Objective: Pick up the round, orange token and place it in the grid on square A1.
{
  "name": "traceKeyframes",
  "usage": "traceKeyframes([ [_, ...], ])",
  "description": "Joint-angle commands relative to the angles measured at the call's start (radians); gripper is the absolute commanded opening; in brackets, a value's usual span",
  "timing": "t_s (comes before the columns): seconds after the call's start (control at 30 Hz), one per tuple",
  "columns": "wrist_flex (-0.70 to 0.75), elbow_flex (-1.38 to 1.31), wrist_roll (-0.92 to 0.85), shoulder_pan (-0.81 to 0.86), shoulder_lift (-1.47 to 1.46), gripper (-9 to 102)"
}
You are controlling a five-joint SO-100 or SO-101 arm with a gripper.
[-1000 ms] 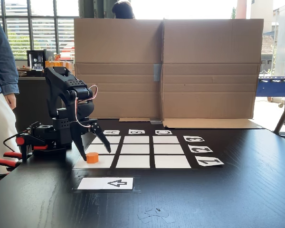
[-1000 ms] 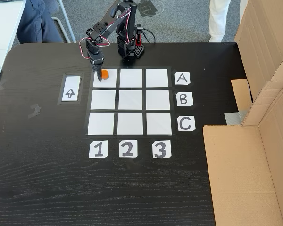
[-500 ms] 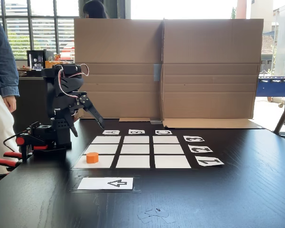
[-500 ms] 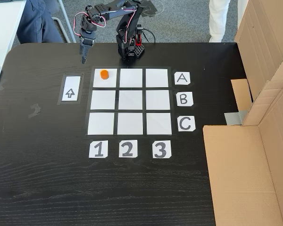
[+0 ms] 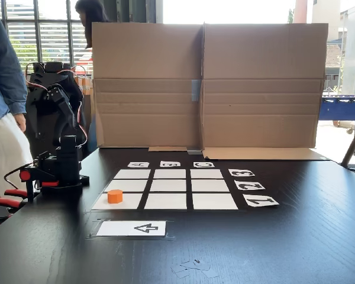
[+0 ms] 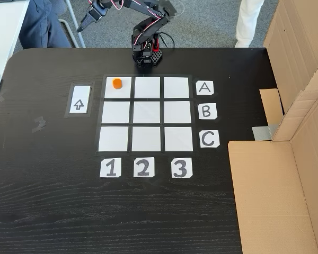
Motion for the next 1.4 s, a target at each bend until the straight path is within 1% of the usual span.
traceKeyframes([
  [0.0, -0.015, 0.025, -0.005, 0.061, 0.135, 30],
  [0.13, -0.005, 0.101, -0.006, 0.074, 0.255, 28],
  [0.4, 0.000, 0.310, -0.008, 0.081, 0.517, 21],
  [0.73, 0.003, 0.505, -0.011, 0.095, 0.718, 12],
  [1.1, 0.003, 0.736, -0.014, 0.130, 0.891, 10],
  [1.37, -0.003, 0.847, -0.015, 0.141, 0.917, 10],
])
